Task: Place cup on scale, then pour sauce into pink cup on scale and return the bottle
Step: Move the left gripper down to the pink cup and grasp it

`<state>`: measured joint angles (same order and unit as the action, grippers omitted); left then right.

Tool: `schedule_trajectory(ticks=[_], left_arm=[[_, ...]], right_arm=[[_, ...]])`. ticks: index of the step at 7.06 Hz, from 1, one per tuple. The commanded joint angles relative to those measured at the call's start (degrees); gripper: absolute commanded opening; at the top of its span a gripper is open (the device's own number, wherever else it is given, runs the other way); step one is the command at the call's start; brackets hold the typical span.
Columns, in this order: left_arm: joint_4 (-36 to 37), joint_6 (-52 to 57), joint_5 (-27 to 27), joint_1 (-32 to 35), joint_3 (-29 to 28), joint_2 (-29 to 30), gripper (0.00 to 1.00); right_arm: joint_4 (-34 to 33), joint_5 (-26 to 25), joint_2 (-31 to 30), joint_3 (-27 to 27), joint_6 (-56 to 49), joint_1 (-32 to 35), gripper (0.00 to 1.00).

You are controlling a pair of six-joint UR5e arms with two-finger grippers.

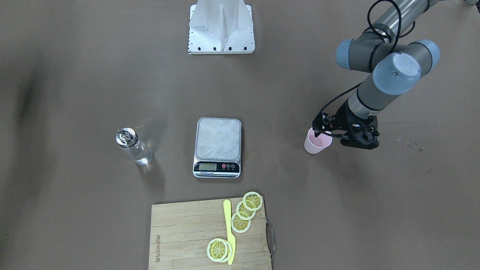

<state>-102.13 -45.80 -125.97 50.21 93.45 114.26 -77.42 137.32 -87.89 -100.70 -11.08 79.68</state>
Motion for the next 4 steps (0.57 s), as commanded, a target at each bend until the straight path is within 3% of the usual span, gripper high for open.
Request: schedule_trajectory(ticks=[1,4], left_arm=[[0.0,0.53,0.02,-0.2,-0.8,-0.7,0.97],[-0.08,0.54,0.02,-0.46,-2.48,0.0,0.87]], right_arm=[[0.25,0.75,-0.01,-0.63,-0.09,-2.76,1.0],[0.25,0.58,0.34,-0.55,0.53,-5.23,1.0]])
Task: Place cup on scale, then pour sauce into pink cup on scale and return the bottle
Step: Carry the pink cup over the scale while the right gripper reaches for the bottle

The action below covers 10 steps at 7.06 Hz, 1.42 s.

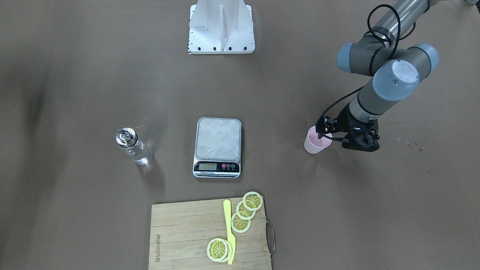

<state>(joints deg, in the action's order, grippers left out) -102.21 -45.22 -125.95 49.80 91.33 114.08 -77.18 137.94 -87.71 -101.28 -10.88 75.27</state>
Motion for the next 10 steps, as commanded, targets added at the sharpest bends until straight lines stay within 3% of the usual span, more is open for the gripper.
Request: schedule_trajectory(ticks=[1,4,5,6,8,10], left_arm=[[-0.01,-0.05,0.0,-0.14,-0.37,0.17,0.74],[-0.01,-0.22,-0.09,-1.2,-0.46,0.35,0.2],[-0.01,-0.31,-0.09,-1.46,-0.54,0.35,0.07],[-0.1,-0.31,-0.18,-1.46,-0.63,0.52,0.0],[0.42,-0.74,-0.44,-1.46,-0.37,2.27,0.0],[2.44,-2.84,-0.7,-1.46,-0.37,6.22,0.0]], right_arm=[[0.01,0.05,0.26,0.03,0.51,-0.92,1.0],[3.33,0.93,-0.52,0.11,1.64,-2.76,1.0],[4.39,0.93,-0.53,0.11,3.66,-3.55,1.0],[5.01,0.84,-0.62,0.11,4.55,-4.25,1.0],[6.32,0.66,-0.7,-0.06,6.04,-4.96,1.0],[19.81,0.05,-2.02,1.08,18.02,-8.19,1.0]])
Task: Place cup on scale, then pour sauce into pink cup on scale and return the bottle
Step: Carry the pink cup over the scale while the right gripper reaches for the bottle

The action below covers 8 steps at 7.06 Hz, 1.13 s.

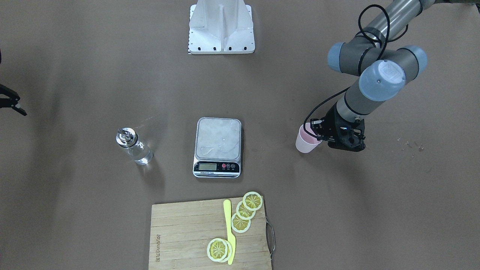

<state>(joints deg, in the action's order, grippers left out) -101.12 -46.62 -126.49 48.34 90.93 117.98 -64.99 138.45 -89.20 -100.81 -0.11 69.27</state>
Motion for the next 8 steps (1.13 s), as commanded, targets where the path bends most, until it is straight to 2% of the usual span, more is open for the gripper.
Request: schedule_trajectory(ticks=[1,5,7,8], left_arm=[[3.89,-3.37,-0.16,-0.09,0.04,5.13,0.0],[9.53,-11.09,-0.16,-0.88,-0.05,13.49,0.0],[12.08,-13.83,-0.07,-2.1,-3.36,19.54,0.0],[12.09,-14.97,0.19,-3.16,-3.82,20.27,0.0]], right_arm=[[12.91,-2.81,-0.63,0.7,13.15,-5.09,1.0],[25.77,-14.49,0.59,0.26,29.17,-14.59,1.0],[26.32,-17.67,3.23,0.26,32.1,-17.14,1.0],[26.23,-20.47,4.63,0.43,32.1,-18.81,1.0]])
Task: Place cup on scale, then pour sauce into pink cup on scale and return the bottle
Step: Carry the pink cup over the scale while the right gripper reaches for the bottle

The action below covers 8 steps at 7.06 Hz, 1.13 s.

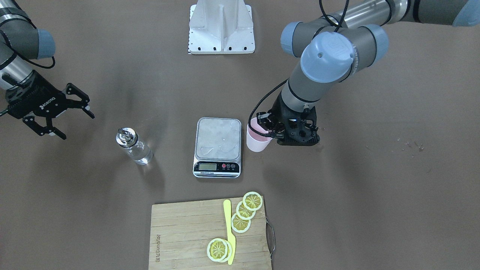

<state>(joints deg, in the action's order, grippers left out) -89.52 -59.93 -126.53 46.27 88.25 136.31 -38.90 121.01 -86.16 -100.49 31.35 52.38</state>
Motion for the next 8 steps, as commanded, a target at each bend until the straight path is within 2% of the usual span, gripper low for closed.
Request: schedule_trajectory(ticks=[1,3,6,8], left_arm=[[0.39,-3.42,0.31,-2.23,-1.93,2.72,0.0],[0.22,-3.79,0.4,-2.68,-4.39,5.09,0.0],[-0.13,-4.05,0.49,-2.77,-9.75,9.05,0.0],[-0.31,-4.14,2.85,-3.82,-10.81,9.67,0.0]], right_arm=[[0.23,-5.06,2.39,0.2,2.65,-3.32,1.0],[0.23,-10.68,3.98,0.2,4.33,-7.27,1.0],[0.32,-13.68,5.12,0.46,5.74,-8.78,1.0],[0.32,-15.62,5.83,1.08,5.74,-9.92,1.0]])
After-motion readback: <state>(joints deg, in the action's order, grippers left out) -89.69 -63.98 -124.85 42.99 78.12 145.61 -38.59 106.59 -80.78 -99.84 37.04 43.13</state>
